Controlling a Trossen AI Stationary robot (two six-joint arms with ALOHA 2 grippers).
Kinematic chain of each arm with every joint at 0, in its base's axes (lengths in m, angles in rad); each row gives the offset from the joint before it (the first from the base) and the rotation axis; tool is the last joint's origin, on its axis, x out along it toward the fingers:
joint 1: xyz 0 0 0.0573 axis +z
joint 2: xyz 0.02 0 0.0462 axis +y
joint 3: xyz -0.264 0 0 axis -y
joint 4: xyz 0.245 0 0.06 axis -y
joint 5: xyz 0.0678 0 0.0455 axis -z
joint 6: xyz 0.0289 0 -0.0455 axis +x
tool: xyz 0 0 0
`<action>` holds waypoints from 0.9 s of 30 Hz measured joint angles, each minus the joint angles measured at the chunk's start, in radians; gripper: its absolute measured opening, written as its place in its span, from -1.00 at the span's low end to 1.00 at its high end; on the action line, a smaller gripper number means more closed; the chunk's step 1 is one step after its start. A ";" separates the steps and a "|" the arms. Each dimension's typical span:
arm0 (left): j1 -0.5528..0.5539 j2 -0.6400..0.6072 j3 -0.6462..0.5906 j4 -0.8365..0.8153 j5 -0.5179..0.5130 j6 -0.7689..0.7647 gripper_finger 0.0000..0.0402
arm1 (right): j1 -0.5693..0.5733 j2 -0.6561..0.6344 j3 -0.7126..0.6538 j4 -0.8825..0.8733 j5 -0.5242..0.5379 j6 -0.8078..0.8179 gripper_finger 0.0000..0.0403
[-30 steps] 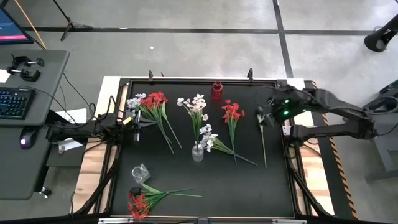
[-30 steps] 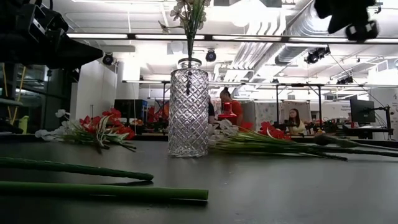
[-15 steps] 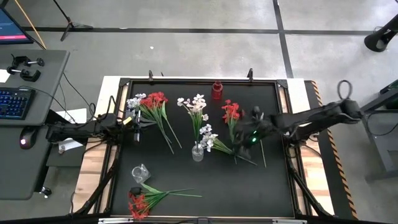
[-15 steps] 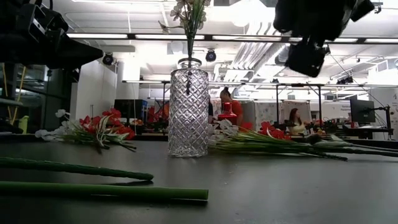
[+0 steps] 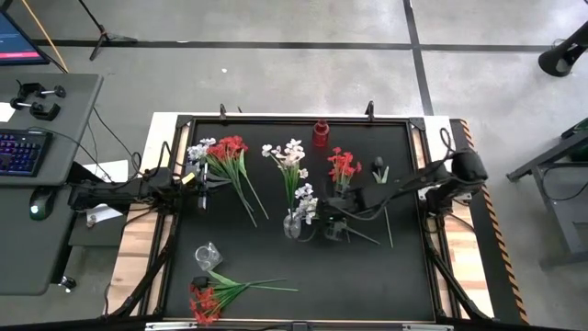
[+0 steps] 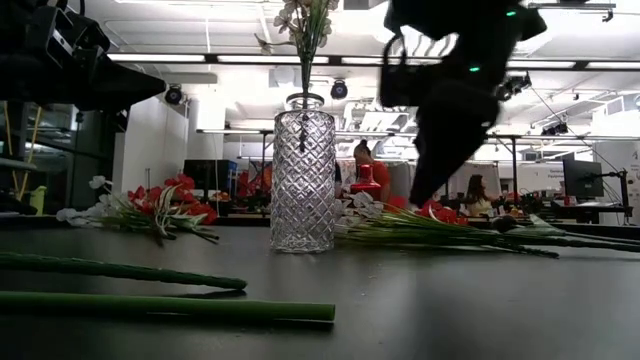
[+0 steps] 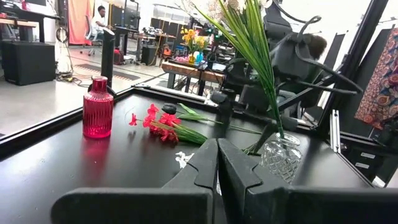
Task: Sort flowers into vase by color
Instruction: Adjust the white flowers in the right transparent vase
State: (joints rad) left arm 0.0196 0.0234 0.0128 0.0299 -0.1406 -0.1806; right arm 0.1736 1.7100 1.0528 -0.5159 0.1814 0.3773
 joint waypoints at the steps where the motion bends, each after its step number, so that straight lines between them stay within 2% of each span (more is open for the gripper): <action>1: 0.000 0.000 0.000 0.000 0.000 0.000 -1.00 | -0.008 0.011 0.021 -0.017 -0.013 0.011 0.60; 4: 0.000 0.000 0.000 0.000 0.000 0.000 -1.00 | -0.032 0.004 0.087 -0.081 -0.010 -0.019 0.54; 7: 0.000 0.000 0.000 0.000 0.000 0.000 -1.00 | -0.058 -0.054 0.127 -0.161 0.031 -0.093 0.31; 9: 0.000 0.000 0.000 0.000 0.000 0.000 -1.00 | -0.086 -0.117 0.131 -0.174 0.037 -0.126 0.03; 11: 0.000 0.000 0.000 0.000 0.000 0.000 -1.00 | -0.128 -0.198 0.120 -0.172 0.034 -0.141 -0.35; 13: 0.000 0.000 0.000 0.000 0.000 0.000 -1.00 | -0.191 -0.272 0.090 -0.121 -0.008 -0.152 -0.78; 14: 0.000 0.000 0.000 0.000 0.000 0.000 -1.00 | -0.230 -0.303 0.065 -0.059 -0.059 -0.153 -0.88; 17: 0.000 0.000 0.000 0.000 0.000 0.000 -1.00 | -0.363 -0.349 -0.022 0.240 -0.243 -0.097 -0.92; 20: 0.000 0.000 0.000 0.000 0.000 0.000 -1.00 | -0.471 -0.307 -0.085 0.477 -0.419 -0.012 -0.99; 22: 0.000 0.000 0.000 0.000 0.000 0.000 -1.00 | -0.504 -0.248 -0.093 0.535 -0.474 0.015 -0.99; 27: 0.000 0.000 0.000 0.000 0.000 0.000 -1.00 | -0.500 -0.098 -0.051 0.700 -0.531 0.049 -1.00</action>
State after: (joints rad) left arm 0.0195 0.0231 0.0128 0.0299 -0.1410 -0.1806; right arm -0.3264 1.6122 1.0021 0.1843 -0.3494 0.4263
